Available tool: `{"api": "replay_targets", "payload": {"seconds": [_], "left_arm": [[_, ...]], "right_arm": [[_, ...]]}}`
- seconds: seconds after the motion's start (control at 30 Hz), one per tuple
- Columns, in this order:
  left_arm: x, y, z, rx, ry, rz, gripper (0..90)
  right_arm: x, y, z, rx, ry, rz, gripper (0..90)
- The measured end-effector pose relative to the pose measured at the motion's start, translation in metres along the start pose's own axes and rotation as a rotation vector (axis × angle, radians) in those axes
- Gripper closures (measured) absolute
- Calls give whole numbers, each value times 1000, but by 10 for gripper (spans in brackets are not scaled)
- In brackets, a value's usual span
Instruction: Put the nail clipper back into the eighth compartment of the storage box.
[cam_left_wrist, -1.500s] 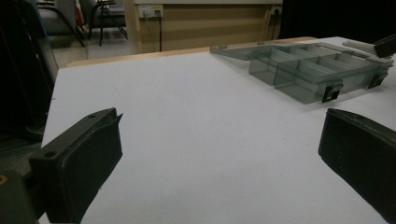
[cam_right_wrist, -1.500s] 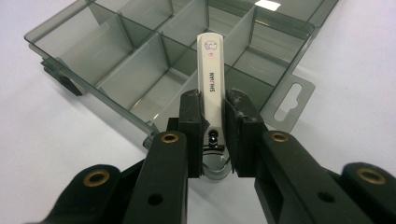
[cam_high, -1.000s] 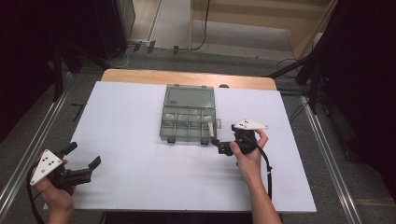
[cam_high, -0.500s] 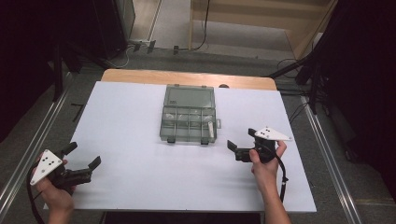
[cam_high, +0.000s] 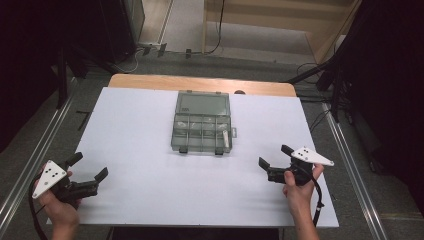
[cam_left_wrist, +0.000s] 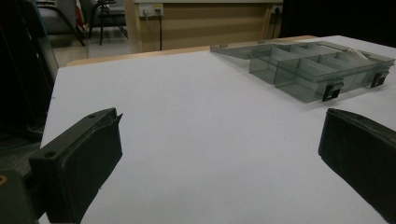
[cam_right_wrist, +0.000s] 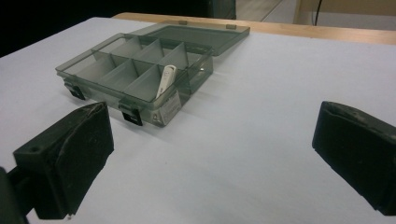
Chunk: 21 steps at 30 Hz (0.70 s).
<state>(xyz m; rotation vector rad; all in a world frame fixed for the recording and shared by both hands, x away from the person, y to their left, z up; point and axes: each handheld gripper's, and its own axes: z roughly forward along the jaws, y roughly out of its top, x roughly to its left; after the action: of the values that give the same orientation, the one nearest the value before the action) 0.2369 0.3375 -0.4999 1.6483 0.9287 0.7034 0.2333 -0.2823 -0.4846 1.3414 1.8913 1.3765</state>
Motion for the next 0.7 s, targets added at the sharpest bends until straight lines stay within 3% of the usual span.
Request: {"api": "replay_targets", "payload": {"seconds": [0.7], "left_arm": [[0, 0, 0, 5, 2, 6, 0]], "right_arm": [[-24, -31, -40, -58, -42, 28, 0]]}}
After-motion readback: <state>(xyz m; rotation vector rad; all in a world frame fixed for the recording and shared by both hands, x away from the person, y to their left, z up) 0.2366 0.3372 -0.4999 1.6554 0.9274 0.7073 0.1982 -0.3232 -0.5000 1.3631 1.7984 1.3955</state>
